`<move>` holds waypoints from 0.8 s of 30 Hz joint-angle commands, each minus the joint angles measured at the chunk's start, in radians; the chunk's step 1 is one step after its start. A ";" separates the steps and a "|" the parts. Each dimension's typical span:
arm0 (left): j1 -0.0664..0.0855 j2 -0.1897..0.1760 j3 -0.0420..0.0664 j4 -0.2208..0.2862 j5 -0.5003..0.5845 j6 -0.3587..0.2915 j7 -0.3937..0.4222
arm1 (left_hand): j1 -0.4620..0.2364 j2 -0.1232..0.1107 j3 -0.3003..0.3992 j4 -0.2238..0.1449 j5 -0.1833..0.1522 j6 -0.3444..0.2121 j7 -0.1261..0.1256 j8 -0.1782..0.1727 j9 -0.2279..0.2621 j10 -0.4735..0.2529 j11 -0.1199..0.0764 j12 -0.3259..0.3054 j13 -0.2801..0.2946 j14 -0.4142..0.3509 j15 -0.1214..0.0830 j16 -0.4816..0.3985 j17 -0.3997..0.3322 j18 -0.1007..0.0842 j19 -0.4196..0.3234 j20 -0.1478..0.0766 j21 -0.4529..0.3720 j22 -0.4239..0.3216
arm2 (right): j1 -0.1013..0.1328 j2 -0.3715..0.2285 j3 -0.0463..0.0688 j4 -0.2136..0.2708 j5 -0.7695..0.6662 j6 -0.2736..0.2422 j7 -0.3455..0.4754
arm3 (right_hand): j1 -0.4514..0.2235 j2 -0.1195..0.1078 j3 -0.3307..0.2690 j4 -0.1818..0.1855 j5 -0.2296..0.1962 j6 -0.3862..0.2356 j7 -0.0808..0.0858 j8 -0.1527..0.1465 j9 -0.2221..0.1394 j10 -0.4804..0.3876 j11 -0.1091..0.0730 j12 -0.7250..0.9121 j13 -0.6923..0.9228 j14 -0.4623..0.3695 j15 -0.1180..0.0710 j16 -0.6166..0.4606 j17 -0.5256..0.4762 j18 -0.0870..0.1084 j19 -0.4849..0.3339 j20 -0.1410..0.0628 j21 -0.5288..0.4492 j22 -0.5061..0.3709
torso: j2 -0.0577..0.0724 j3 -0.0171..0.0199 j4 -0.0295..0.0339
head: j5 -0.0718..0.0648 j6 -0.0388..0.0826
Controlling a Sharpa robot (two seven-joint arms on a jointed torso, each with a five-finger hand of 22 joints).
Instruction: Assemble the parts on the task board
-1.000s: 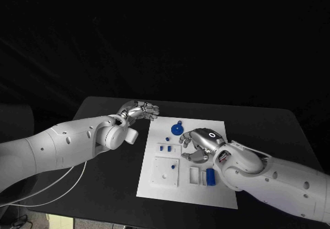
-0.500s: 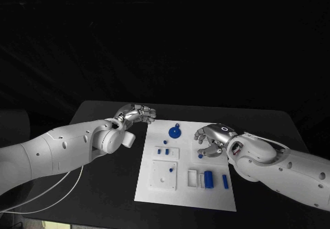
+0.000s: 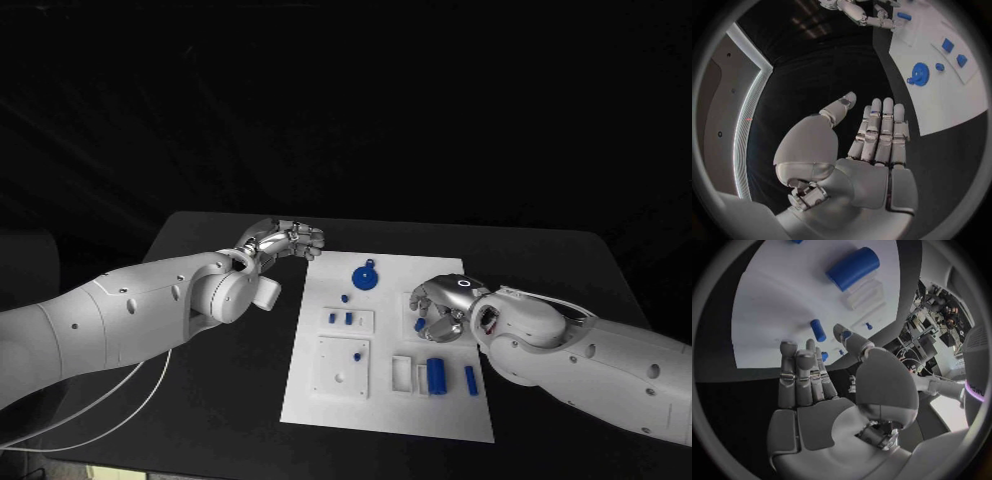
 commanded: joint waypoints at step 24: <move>0.001 -0.001 0.001 0.000 0.000 0.009 0.007 | -0.004 -0.003 -0.002 0.006 -0.001 -0.008 0.000 0.005 -0.002 0.005 0.005 -0.003 -0.002 0.010 0.000 -0.007 0.003 0.008 0.004 0.005 -0.004 0.002 | -0.021 0.021 -0.002 -0.026 -0.042 0.006 -0.006 | 0.043 0.107 0.106 0.022 -0.005 0.126 -0.021 0.079 0.024 0.146 -0.050 0.080 0.009 0.017 -0.051 0.014 -0.001 0.063 0.014 -0.012 0.017 0.021 | 0.000 -0.0012 0.0003 | 0.000 -0.008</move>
